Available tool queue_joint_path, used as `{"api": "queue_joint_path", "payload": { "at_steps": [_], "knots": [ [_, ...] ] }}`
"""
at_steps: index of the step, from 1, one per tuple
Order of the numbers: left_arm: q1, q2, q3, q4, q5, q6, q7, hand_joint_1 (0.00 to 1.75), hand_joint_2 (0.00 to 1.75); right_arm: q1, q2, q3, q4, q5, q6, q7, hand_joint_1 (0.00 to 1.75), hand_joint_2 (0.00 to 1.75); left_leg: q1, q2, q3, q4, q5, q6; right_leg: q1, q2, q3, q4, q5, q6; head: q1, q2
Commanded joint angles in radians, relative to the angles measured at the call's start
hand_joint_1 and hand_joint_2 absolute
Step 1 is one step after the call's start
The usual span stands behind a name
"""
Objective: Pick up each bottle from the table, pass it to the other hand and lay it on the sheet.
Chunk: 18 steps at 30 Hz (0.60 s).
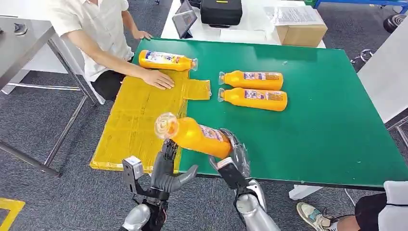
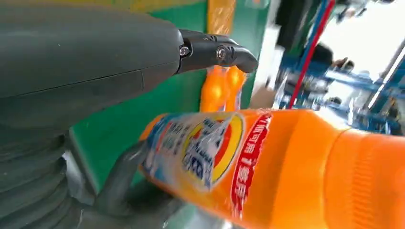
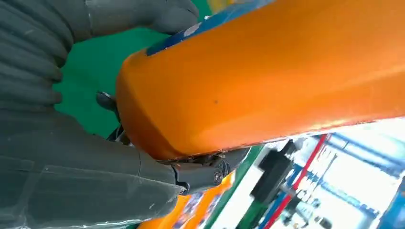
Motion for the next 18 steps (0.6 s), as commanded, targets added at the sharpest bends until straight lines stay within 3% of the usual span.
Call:
{"api": "queue_joint_path", "payload": {
  "at_steps": [1,8,18],
  "knots": [
    [-0.060,-0.005,-0.001,0.080,0.042,-0.019,0.019,0.00,1.75,-0.019,-0.011,0.108,0.006,-0.004,0.010,0.009,1.75,1.75,0.001,-0.001,0.003,-0.001,-0.001,-0.002,0.001,0.000,0.004,-0.001,-0.001,-0.002,0.000,0.000],
    [-0.038,-0.006,-0.001,-0.035,0.145,-0.148,0.027,0.00,1.75,-0.043,0.016,0.155,0.121,-0.010,0.008,-0.005,1.73,1.75,0.001,0.001,0.003,0.000,-0.002,-0.002,0.001,0.001,0.003,0.000,-0.001,-0.002,0.000,0.000],
    [-0.032,-0.002,-0.003,-0.046,0.146,-0.149,0.028,0.00,1.75,-0.045,0.018,0.157,0.132,-0.013,0.003,-0.012,1.73,1.75,0.002,0.001,0.007,0.000,-0.003,-0.003,0.002,0.002,0.007,0.000,-0.003,-0.003,0.000,0.000]
  ]
}}
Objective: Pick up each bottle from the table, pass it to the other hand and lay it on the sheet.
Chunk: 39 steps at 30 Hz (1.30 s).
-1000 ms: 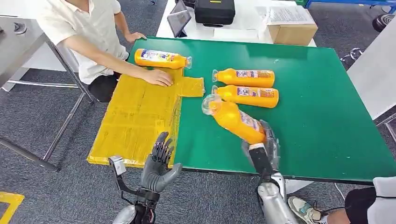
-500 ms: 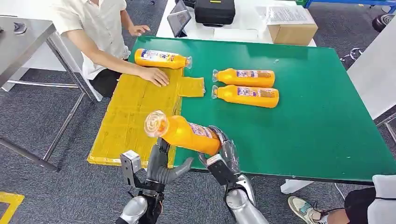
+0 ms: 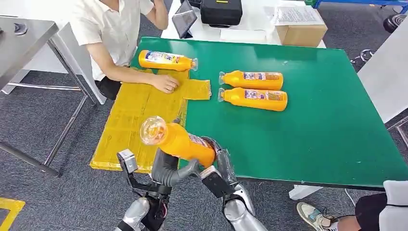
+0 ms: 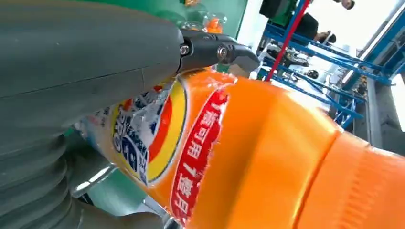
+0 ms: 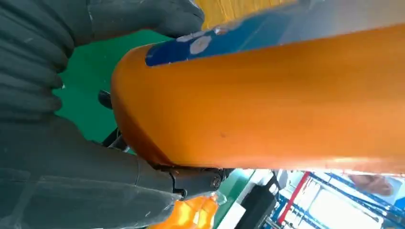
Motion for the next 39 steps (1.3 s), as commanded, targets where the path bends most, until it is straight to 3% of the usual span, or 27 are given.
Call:
{"api": "queue_joint_path", "payload": {
  "at_steps": [1,6,11,12,13,26,27,28,29,30,39],
  "knots": [
    [-0.012,0.010,-0.004,-0.001,0.003,-0.002,0.006,0.00,1.75,-0.042,-0.006,0.033,0.084,-0.001,0.000,-0.003,1.73,1.75,0.001,0.001,0.004,-0.001,-0.001,-0.002,0.001,0.001,0.003,0.000,-0.001,-0.002,0.000,0.000],
    [-0.009,0.005,0.019,0.008,0.164,-0.123,0.097,0.00,1.75,-0.047,-0.002,0.060,0.117,0.004,-0.002,-0.022,1.75,1.75,0.001,0.001,0.006,-0.001,-0.002,-0.002,0.001,0.002,0.005,-0.001,-0.002,-0.003,0.000,0.000],
    [-0.038,-0.003,0.043,0.043,0.111,-0.016,0.032,0.00,1.75,-0.038,0.011,0.102,0.131,-0.001,-0.014,-0.022,1.75,1.75,0.001,0.000,0.003,-0.001,-0.001,-0.001,0.001,0.001,0.002,-0.001,-0.001,-0.001,0.000,0.000],
    [-0.044,-0.001,0.043,0.045,0.094,0.004,0.021,1.15,1.75,-0.037,0.013,0.112,0.137,0.008,-0.017,-0.022,1.75,1.75,0.001,0.000,0.005,-0.001,-0.002,-0.002,0.001,0.001,0.005,-0.001,-0.002,-0.002,0.000,0.000],
    [-0.048,0.000,0.042,0.047,0.072,0.027,0.007,1.75,1.75,-0.036,0.015,0.117,0.143,0.012,-0.023,-0.022,1.73,1.75,0.001,0.000,0.004,-0.001,-0.001,-0.002,0.001,0.000,0.003,-0.001,-0.001,-0.002,0.000,0.000],
    [-0.042,0.004,0.015,0.045,0.085,0.002,0.041,1.75,1.75,-0.058,0.021,0.193,0.195,0.117,-0.138,-0.003,1.73,1.75,0.001,0.000,0.005,-0.001,-0.002,-0.002,0.001,0.000,0.004,-0.001,-0.002,-0.002,0.000,0.000],
    [-0.044,0.002,0.014,0.046,0.085,0.003,0.041,1.75,1.75,-0.057,0.024,0.192,0.198,0.112,-0.136,-0.002,1.62,1.75,0.001,0.000,0.004,-0.001,-0.001,-0.002,0.001,0.000,0.004,-0.001,-0.001,-0.002,0.000,0.000],
    [-0.046,0.002,0.012,0.047,0.087,0.002,0.043,1.75,1.75,-0.058,0.025,0.199,0.208,0.125,-0.158,-0.004,1.15,1.75,0.001,0.000,0.003,-0.001,-0.001,-0.002,0.001,0.000,0.003,0.000,-0.001,-0.002,0.000,0.000],
    [-0.045,0.003,0.014,0.046,0.093,0.000,0.047,1.75,1.75,-0.056,0.028,0.195,0.213,0.111,-0.150,-0.005,0.16,1.75,0.001,-0.001,0.005,-0.001,-0.001,-0.002,0.001,0.000,0.005,-0.001,-0.002,-0.002,0.000,0.000],
    [-0.044,0.005,0.015,0.044,0.094,0.000,0.048,1.75,1.75,-0.052,0.030,0.191,0.215,0.101,-0.147,-0.009,0.00,1.75,0.001,-0.001,0.003,-0.001,-0.001,-0.002,0.001,0.000,0.003,-0.001,-0.001,-0.002,0.000,0.000],
    [0.024,0.038,0.063,-0.070,0.167,-0.054,0.091,1.75,1.75,0.040,-0.008,0.241,0.086,0.022,-0.190,-0.022,0.00,1.75,0.001,0.000,0.004,-0.001,-0.002,-0.002,0.001,0.000,0.004,-0.001,-0.002,-0.002,0.000,0.000]
  ]
}}
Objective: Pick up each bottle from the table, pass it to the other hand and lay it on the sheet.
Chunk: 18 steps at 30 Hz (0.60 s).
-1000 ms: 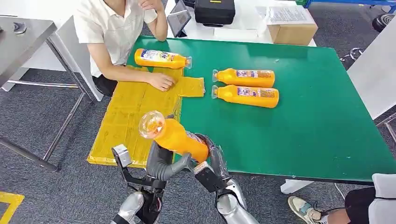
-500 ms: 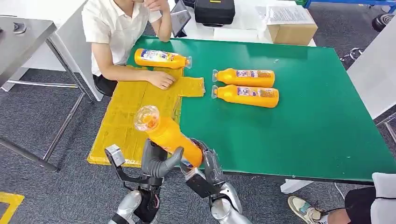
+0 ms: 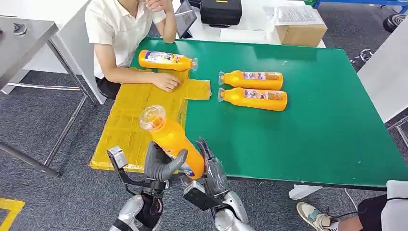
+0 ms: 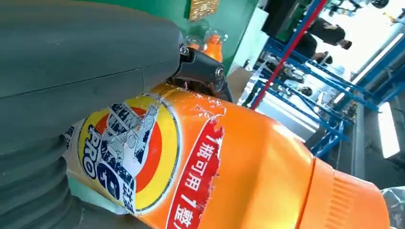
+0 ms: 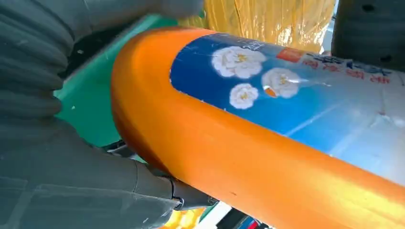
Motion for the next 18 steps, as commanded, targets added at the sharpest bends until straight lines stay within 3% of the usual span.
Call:
{"api": "queue_joint_path", "payload": {
  "at_steps": [1,4,9,13,15,18],
  "knots": [
    [0.040,0.027,0.029,-0.084,0.082,-0.070,0.048,1.75,1.75,0.065,-0.040,0.111,-0.070,-0.073,-0.035,-0.008,0.00,1.75,0.001,0.000,0.003,-0.001,-0.001,-0.002,0.001,0.001,0.003,-0.001,-0.001,-0.002,0.000,0.000],
    [0.093,0.010,0.066,-0.198,0.146,-0.141,0.088,1.75,1.75,0.091,-0.066,0.125,-0.169,-0.162,-0.010,-0.008,0.00,1.75,0.002,0.000,0.004,0.001,-0.003,-0.002,0.002,0.001,0.004,0.000,-0.003,-0.002,0.000,0.000],
    [0.102,0.001,0.118,-0.208,0.170,-0.158,0.102,1.75,1.75,0.112,-0.067,0.098,-0.205,-0.212,0.013,-0.008,0.00,1.75,0.001,0.000,0.002,0.000,-0.002,-0.002,0.001,0.000,0.002,0.000,-0.002,-0.002,0.000,0.000],
    [0.111,-0.013,0.154,-0.227,0.198,-0.178,0.104,1.75,1.75,0.122,-0.066,0.086,-0.198,-0.233,0.020,-0.008,0.00,1.75,0.001,0.000,0.001,0.000,-0.001,-0.002,0.001,0.000,0.000,0.000,-0.001,-0.002,0.000,0.000],
    [0.119,-0.029,0.188,-0.248,0.239,-0.198,0.114,1.75,1.75,0.134,-0.057,0.048,-0.185,-0.293,0.078,-0.008,0.00,1.75,0.001,0.000,0.001,0.000,-0.001,-0.001,0.001,0.000,0.001,-0.001,-0.001,-0.002,0.000,0.000],
    [0.127,-0.041,0.225,-0.276,0.244,-0.197,0.112,1.75,1.75,0.142,-0.047,0.012,-0.149,-0.291,0.036,-0.008,0.00,1.75,0.001,0.001,0.004,-0.001,-0.002,-0.002,0.001,0.001,0.003,-0.001,-0.002,-0.002,0.000,0.000]
  ]
}}
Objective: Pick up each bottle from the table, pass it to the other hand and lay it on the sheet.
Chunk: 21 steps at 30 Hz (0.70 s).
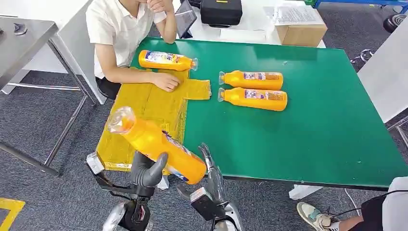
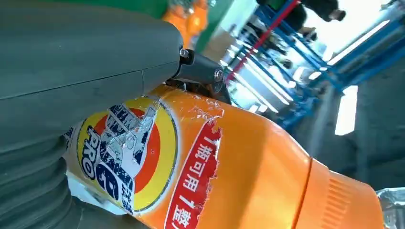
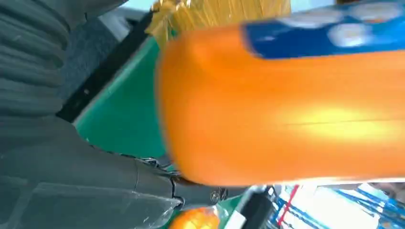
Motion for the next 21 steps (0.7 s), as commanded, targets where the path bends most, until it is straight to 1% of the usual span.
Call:
{"api": "queue_joint_path", "payload": {
  "at_steps": [1,2,3,4,5,6,7,8,9,10,11,12,15,16,17,18,19,20,21],
  "knots": [
    [0.012,-0.044,0.147,-0.078,0.022,0.003,-0.002,1.75,1.75,0.039,-0.014,-0.082,0.031,-0.075,0.008,0.006,0.00,1.75,0.001,0.000,0.005,-0.001,-0.002,-0.002,0.001,0.000,0.005,-0.001,-0.002,-0.002,0.000,0.000],
    [0.013,-0.034,0.152,-0.075,-0.038,0.034,-0.017,1.75,1.75,0.050,-0.016,-0.095,0.015,-0.072,-0.018,0.006,0.00,1.75,0.001,-0.001,0.003,-0.001,-0.001,-0.001,0.001,0.000,0.003,-0.001,-0.001,-0.001,0.000,0.000],
    [0.013,-0.030,0.156,-0.070,-0.081,0.050,-0.035,1.75,1.75,0.057,-0.018,-0.100,0.003,-0.074,-0.027,0.006,0.00,1.75,0.001,0.000,0.005,-0.001,-0.002,-0.002,0.001,0.001,0.005,-0.001,-0.002,-0.002,0.000,0.000],
    [0.010,-0.020,0.160,-0.056,-0.211,0.102,-0.105,1.75,1.75,0.074,-0.025,-0.112,-0.032,-0.079,-0.057,0.006,0.00,1.75,0.001,0.000,0.004,-0.001,-0.002,-0.002,0.001,0.001,0.004,-0.001,-0.002,-0.002,0.000,0.000],
    [0.004,-0.005,0.146,-0.042,-0.346,0.183,-0.134,1.75,1.75,0.088,-0.028,-0.125,-0.065,-0.085,-0.086,0.006,0.00,1.75,0.000,0.000,0.003,-0.001,-0.001,-0.001,0.000,0.000,0.003,-0.001,-0.001,-0.001,0.000,0.000],
    [-0.002,0.009,0.144,-0.023,-0.396,0.204,-0.152,1.75,1.75,0.096,-0.034,-0.133,-0.082,-0.086,-0.095,0.006,0.00,1.75,0.001,-0.001,0.005,-0.002,-0.002,-0.002,0.001,0.000,0.005,-0.001,-0.002,-0.002,0.000,0.000],
    [-0.007,0.013,0.142,-0.015,-0.475,0.247,-0.181,1.75,1.75,0.103,-0.036,-0.139,-0.100,-0.087,-0.109,0.006,0.00,1.75,0.001,-0.001,0.004,-0.001,-0.002,-0.002,0.000,-0.001,0.004,-0.001,-0.002,-0.002,0.000,0.000],
    [-0.019,0.021,0.134,0.010,-0.638,0.341,-0.233,1.75,1.75,0.141,-0.023,-0.217,-0.187,-0.046,-0.121,0.006,0.00,1.75,0.000,-0.002,0.003,-0.001,-0.001,-0.002,0.000,-0.001,0.003,-0.001,-0.001,-0.001,0.000,0.000],
    [-0.019,0.021,0.134,0.010,-0.638,0.341,-0.233,1.75,1.75,0.141,-0.023,-0.217,-0.187,-0.046,-0.121,0.006,0.00,1.75,0.000,-0.002,0.002,-0.001,0.000,-0.001,0.000,-0.002,0.002,-0.001,-0.001,-0.001,0.000,0.000],
    [-0.032,0.044,0.117,0.036,-0.764,0.423,-0.227,1.75,1.75,0.165,-0.015,-0.268,-0.236,-0.007,-0.121,0.006,0.00,1.75,0.000,-0.003,0.004,-0.001,-0.001,-0.002,0.000,-0.002,0.004,-0.001,-0.002,-0.002,0.000,0.000],
    [-0.043,0.056,0.109,0.071,-0.874,0.507,-0.205,1.75,1.75,0.184,-0.002,-0.308,-0.276,0.004,-0.121,0.006,0.00,1.75,0.000,-0.002,0.002,-0.001,0.000,-0.001,0.000,-0.002,0.002,-0.001,-0.001,-0.001,0.000,0.000],
    [-0.054,0.069,0.092,0.101,-0.949,0.548,-0.174,1.75,1.75,0.197,0.005,-0.328,-0.304,0.012,-0.121,0.006,0.00,1.75,0.000,-0.002,0.004,-0.002,-0.001,-0.002,0.000,-0.002,0.004,-0.001,-0.002,-0.002,0.000,0.000],
    [-0.054,0.069,0.092,0.101,-0.949,0.548,-0.174,1.75,1.75,0.197,0.005,-0.328,-0.304,0.012,-0.121,0.006,0.00,1.75,0.000,-0.003,0.003,-0.001,0.000,-0.002,0.000,-0.002,0.003,-0.001,-0.001,-0.002,0.000,0.000],
    [-0.069,0.075,0.089,0.147,-0.970,0.559,-0.186,1.75,1.75,0.207,0.006,-0.338,-0.321,0.019,-0.121,0.006,0.00,1.75,0.000,-0.002,0.003,-0.001,0.000,-0.002,0.000,-0.001,0.003,-0.001,-0.001,-0.002,0.000,0.000],
    [-0.079,0.089,0.076,0.175,-1.034,0.592,-0.155,1.75,1.75,0.213,0.013,-0.355,-0.341,0.028,-0.121,0.006,0.00,1.75,0.000,-0.002,0.002,-0.001,0.000,-0.001,0.000,-0.002,0.002,-0.001,-0.001,-0.001,0.000,0.000],
    [-0.102,0.111,0.047,0.227,-1.156,0.637,-0.097,1.75,1.75,0.223,0.019,-0.377,-0.376,0.035,-0.121,0.006,0.00,1.75,0.001,-0.003,0.004,-0.001,-0.001,-0.002,0.001,-0.002,0.004,-0.001,-0.002,-0.002,0.000,0.000],
    [-0.119,0.116,0.042,0.267,-1.201,0.639,-0.092,1.75,1.75,0.224,0.013,-0.379,-0.401,0.033,-0.121,0.006,0.00,1.75,0.000,-0.004,0.003,-0.002,0.000,-0.002,0.000,-0.004,0.003,-0.001,-0.001,-0.002,0.000,0.000],
    [-0.141,0.119,0.037,0.309,-1.217,0.609,-0.071,1.75,1.75,0.224,0.008,-0.381,-0.419,0.030,-0.121,0.006,0.00,1.75,-0.001,-0.003,0.002,-0.002,0.000,-0.001,-0.001,-0.003,0.002,-0.001,-0.001,-0.001,0.000,0.000],
    [-0.152,0.122,0.034,0.329,-1.235,0.605,-0.058,1.75,1.75,0.223,0.008,-0.383,-0.425,0.032,-0.121,0.006,0.00,1.75,0.000,-0.005,0.004,-0.002,0.000,-0.002,0.000,-0.004,0.004,-0.001,-0.002,-0.002,0.000,0.000]
  ]
}}
